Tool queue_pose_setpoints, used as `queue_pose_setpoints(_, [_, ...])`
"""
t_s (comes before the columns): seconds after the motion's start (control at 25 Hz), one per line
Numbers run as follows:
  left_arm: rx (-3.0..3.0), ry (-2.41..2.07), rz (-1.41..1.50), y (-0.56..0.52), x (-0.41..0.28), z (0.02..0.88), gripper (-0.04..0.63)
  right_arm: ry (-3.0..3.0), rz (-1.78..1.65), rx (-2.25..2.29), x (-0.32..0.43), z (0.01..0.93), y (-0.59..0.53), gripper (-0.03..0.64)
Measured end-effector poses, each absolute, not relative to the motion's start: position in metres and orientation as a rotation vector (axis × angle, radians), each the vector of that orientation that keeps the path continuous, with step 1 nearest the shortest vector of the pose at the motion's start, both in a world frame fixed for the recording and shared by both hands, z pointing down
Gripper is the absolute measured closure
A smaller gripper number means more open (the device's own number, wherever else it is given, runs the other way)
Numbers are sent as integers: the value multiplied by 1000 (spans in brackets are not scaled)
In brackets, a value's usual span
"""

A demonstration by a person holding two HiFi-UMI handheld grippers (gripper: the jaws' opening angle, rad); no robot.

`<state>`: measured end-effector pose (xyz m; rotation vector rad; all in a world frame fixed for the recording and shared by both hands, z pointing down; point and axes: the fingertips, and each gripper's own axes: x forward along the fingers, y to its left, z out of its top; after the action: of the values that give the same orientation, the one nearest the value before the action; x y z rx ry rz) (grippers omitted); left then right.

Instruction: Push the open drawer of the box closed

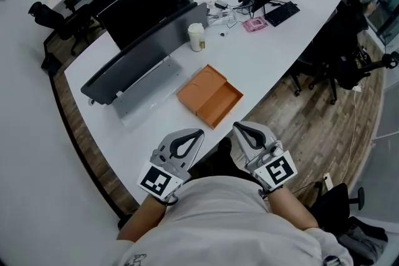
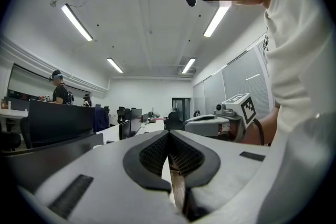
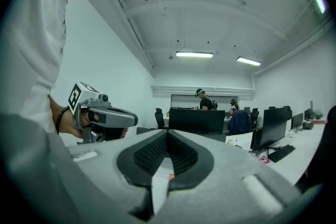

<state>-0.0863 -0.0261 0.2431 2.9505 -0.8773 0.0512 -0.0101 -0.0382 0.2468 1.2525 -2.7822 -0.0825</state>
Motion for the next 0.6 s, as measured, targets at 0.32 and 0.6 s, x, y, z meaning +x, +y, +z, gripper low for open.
queue_pose_setpoints(0.32, [2929,-886,43,-62,-78,247,597,-2769,-52,1240,0,255,-72,615])
queue_pose_setpoints(0.6, [2886,-889,87,-97,-63,266,597,-2741,-2,1230,22,273,-113,614])
